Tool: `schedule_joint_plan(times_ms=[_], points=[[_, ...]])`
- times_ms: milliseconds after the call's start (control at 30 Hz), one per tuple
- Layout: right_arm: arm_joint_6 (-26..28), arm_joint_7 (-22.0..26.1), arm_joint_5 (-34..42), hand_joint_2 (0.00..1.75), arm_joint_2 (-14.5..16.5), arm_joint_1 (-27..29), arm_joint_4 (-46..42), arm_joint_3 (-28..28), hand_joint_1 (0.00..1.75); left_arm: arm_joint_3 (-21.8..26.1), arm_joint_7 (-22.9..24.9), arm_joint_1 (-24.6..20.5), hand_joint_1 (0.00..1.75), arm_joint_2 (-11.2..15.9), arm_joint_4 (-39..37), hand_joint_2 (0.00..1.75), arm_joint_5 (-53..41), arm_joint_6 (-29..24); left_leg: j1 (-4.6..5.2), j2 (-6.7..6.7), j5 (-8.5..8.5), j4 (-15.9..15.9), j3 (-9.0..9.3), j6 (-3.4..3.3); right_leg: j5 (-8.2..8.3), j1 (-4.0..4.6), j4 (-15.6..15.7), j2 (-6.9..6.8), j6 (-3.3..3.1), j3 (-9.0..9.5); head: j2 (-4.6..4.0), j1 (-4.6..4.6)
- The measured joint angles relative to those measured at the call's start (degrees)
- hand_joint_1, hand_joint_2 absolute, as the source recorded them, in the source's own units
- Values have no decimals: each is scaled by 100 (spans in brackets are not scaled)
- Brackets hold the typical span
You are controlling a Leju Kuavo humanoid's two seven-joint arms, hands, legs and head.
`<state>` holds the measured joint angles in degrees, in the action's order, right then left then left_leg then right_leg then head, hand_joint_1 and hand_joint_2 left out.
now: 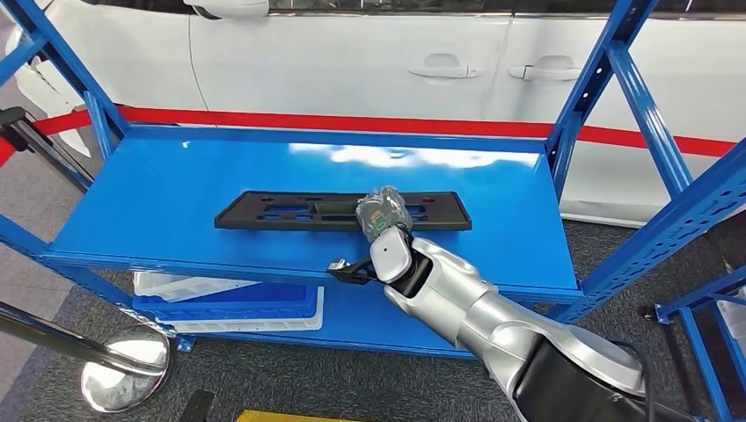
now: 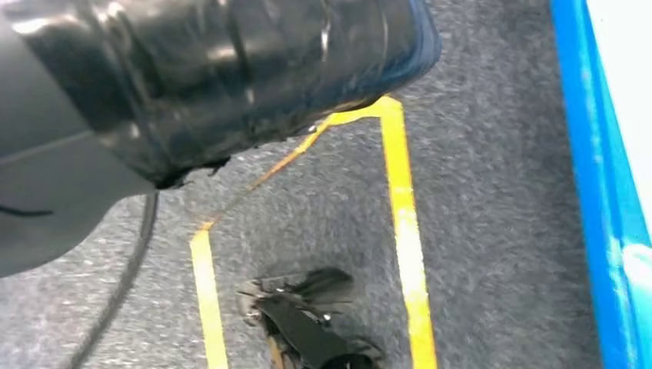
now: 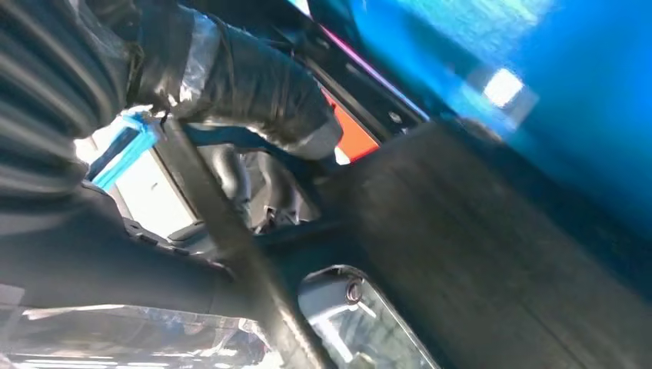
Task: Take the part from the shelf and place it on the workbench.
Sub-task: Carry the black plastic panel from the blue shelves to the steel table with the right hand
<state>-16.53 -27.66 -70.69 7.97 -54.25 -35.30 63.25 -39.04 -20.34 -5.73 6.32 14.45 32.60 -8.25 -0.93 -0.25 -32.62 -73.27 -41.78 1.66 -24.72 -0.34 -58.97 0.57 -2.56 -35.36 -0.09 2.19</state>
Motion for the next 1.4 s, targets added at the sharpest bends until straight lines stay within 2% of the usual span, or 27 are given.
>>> schedule_joint_plan(times_ms=[33,67,133,200,267,333,400,467,500,533,567,633,667,700,800,833,900,967,1000,1033,1067,1133,1167,1200,1300,1367,1400], points=[[23,12,1,175,-2,2,2,-1,175,0,-60,2,0,-1,0,0,2,3,-6,0,84,39,18,5,-1,-1,-1,1,1,3,0,1],[58,17,2,175,-5,3,3,-3,175,0,-103,1,0,-1,0,0,7,5,-13,1,254,299,147,4,-4,-3,-3,3,5,9,0,1],[133,21,1,175,-8,1,1,-11,175,0,-153,-6,0,2,0,87,14,10,-10,5,579,1090,555,-17,-15,3,-9,13,27,22,0,2],[234,23,2,175,-13,-1,-2,-22,175,0,-197,-15,0,6,0,175,26,47,17,-1,670,1528,779,-76,-16,16,-11,29,74,20,0,-4],[380,31,32,175,-19,-1,-17,-32,175,0,-261,-17,0,9,0,175,44,127,33,-9,669,1574,795,-155,-5,19,5,37,136,20,0,-10],[557,46,102,175,-30,-2,-68,-45,175,0,-321,-17,0,13,0,175,51,212,14,2,701,1613,813,-229,-79,14,-83,22,196,-22,0,-16],[763,58,181,175,-39,-5,-164,-70,175,0,-365,-22,0,14,0,175,53,260,0,14,721,1641,827,-295,-375,9,-574,2,235,-244,0,-33],[983,64,239,175,-50,-4,-277,-108,175,0,-391,-23,0,16,0,175,52,274,7,16,715,1631,821,-330,-713,6,-1341,-3,251,-596,-1,-43],[1101,64,259,175,-64,-2,-345,-127,175,0,-400,-21,0,16,0,175,52,272,9,13,708,1622,820,-335,-765,2,-1586,-3,255,-715,-1,-44],[1232,64,275,175,-84,-2,-423,-144,175,0,-408,-17,0,17,0,175,54,267,9,7,699,1611,821,-334,-706,-4,-1621,-3,254,-737,-1,-44],[1374,64,286,175,-106,-7,-535,-166,175,0,-419,-13,0,17,0,175,58,260,7,-2,685,1594,825,-327,-543,-11,-1420,-3,247,-649,-1,-45],[1596,58,292,175,-152,-41,-825,-227,175,0,-440,-9,0,16,0,175,78,245,11,-15,638,1538,821,-289,-177,-16,-690,-1,220,-306,-1,-43],[1676,53,290,175,-170,-67,-985,-268,175,0,-449,-11,0,16,0,175,91,239,20,-17,615,1501,804,-262,-81,-13,-386,3,203,-163,-1,-42],[1745,46,285,175,-192,-89,-1136,-312,175,0,-455,-12,0,17,0,175,103,232,26,-18,601,1475,785,-232,-56,-3,-216,9,190,-88,-1,-38],[1982,37,266,175,-262,-116,-1568,-445,175,0,-466,-2,0,16,0,175,127,204,19,-16,582,1460,749,-153,-74,7,-133,23,127,-71,0,-38],[2044,36,260,175,-284,-125,-1721,-493,175,0,-469,2,0,16,0,175,136,195,14,-12,525,1400,722,-129,-66,-3,-115,23,96,-64,0,-37],[2127,34,242,175,-316,-150,-2032,-598,175,0,-475,-2,0,16,0,175,149,179,5,-4,252,942,519,-83,-57,-22,-86,18,46,-46,0,-22],[2183,34,219,175,-348,-159,-2289,-695,175,0,-479,-3,0,17,0,175,160,170,1,-3,-59,183,163,-47,-67,-16,-87,14,19,-42,-1,-11],[2214,34,210,175,-365,-155,-2400,-731,175,0,-480,3,0,18,0,175,165,167,-1,-2,-111,-75,30,-34,-73,-14,-90,14,10,-38,-1,-12],[2242,34,205,175,-385,-151,-2511,-763,175,0,-483,8,0,18,0,175,171,163,-5,-2,-48,-124,-11,-26,-79,-13,-93,15,6,-32,-1,-10],[2264,34,203,175,-407,-148,-2626,-793,175,0,-487,9,0,18,0,175,177,159,-11,-2,116,48,51,-25,-87,-14,-97,19,6,-22,-1,-11],[2299,32,215,175,-452,-153,-2878,-867,175,0,-497,2,0,21,0,175,193,144,-15,1,532,795,386,-44,-110,-9,-105,28,26,2,-1,-12],[2319,27,230,175,-474,-161,-2994,-907,175,0,-502,-3,0,23,0,175,202,138,-4,-1,651,1125,540,-62,-120,-1,-112,32,43,3,-1,-13],[2352,19,254,175,-496,-169,-3118,-950,175,0,-505,-11,0,24,0,175,208,133,8,-3,691,1338,636,-86,-122,7,-113,34,64,-6,-1,-14],[2431,-7,319,175,-587,-183,-3452,-1056,175,0,-512,-13,0,24,0,175,214,112,14,-5,656,1469,677,-164,-122,18,-103,28,141,-35,0,-18],[2448,-19,339,175,-676,-198,-3672,-1122,175,0,-513,-9,0,24,0,175,217,108,-10,2,677,1515,704,-228,-256,20,-278,15,199,-109,0,-29],[2457,-28,353,175,-723,-208,-3783,-1159,175,0,-513,-15,0,24,0,175,218,114,-20,7,683,1532,716,-262,-406,19,-542,9,223,-229,0,-39]])
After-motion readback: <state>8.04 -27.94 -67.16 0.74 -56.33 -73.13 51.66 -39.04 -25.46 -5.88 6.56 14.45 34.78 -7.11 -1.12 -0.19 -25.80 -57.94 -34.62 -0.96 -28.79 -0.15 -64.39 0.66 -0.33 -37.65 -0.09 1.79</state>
